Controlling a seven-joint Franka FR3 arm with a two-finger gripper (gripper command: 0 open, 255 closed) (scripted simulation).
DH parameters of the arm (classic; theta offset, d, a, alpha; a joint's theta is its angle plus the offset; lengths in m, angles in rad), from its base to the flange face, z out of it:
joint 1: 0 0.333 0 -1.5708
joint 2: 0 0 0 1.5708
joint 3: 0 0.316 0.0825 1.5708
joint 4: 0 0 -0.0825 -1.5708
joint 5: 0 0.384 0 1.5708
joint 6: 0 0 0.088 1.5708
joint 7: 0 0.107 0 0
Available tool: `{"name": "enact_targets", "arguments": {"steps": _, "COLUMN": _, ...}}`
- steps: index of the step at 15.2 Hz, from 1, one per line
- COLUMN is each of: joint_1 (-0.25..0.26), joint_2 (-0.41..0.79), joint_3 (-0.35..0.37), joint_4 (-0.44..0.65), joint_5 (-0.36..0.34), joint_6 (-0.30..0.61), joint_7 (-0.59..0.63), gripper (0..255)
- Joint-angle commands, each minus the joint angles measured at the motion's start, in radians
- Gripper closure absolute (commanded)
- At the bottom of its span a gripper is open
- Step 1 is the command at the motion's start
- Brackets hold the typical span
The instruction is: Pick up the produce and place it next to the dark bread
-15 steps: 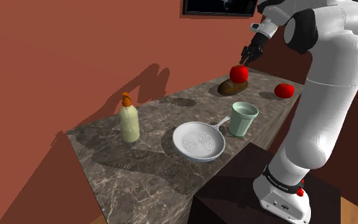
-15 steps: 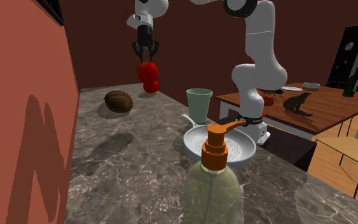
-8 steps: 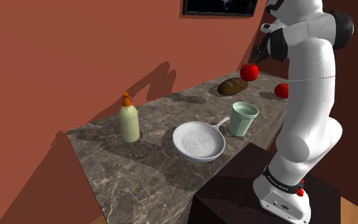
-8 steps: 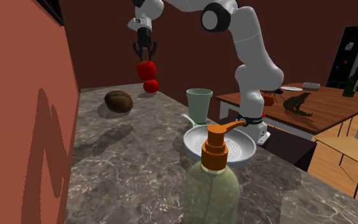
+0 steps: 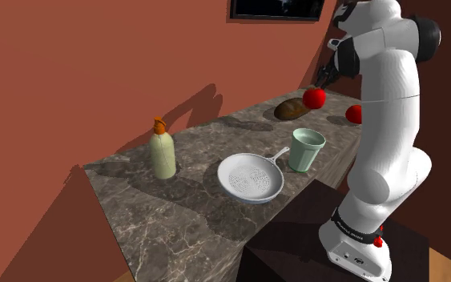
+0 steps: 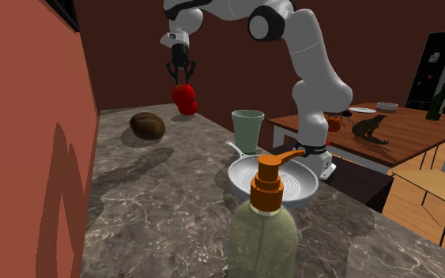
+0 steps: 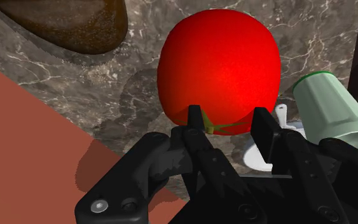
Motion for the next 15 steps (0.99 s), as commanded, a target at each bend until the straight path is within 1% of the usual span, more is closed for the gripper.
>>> {"name": "enact_targets", "arguments": {"steps": 1, "joint_1": 0.005, "joint_2": 0.005, "joint_3": 0.001, "joint_4": -0.022, "joint_5": 0.001, "joint_6": 0.021, "joint_7": -0.010, "gripper": 255}}
{"name": "enact_targets", "arguments": {"steps": 8, "joint_1": 0.031, "joint_2": 0.014, "joint_3": 0.002, "joint_4": -0.110, "joint_5": 0.004, "joint_6": 0.100, "joint_7": -0.047, "gripper": 255}}
{"name": "enact_targets", "arguments": {"steps": 15, "joint_1": 0.043, "joint_2": 0.035, "joint_3": 0.011, "joint_4": -0.182, "joint_5": 0.018, "joint_6": 0.172, "joint_7": -0.084, "gripper": 255}}
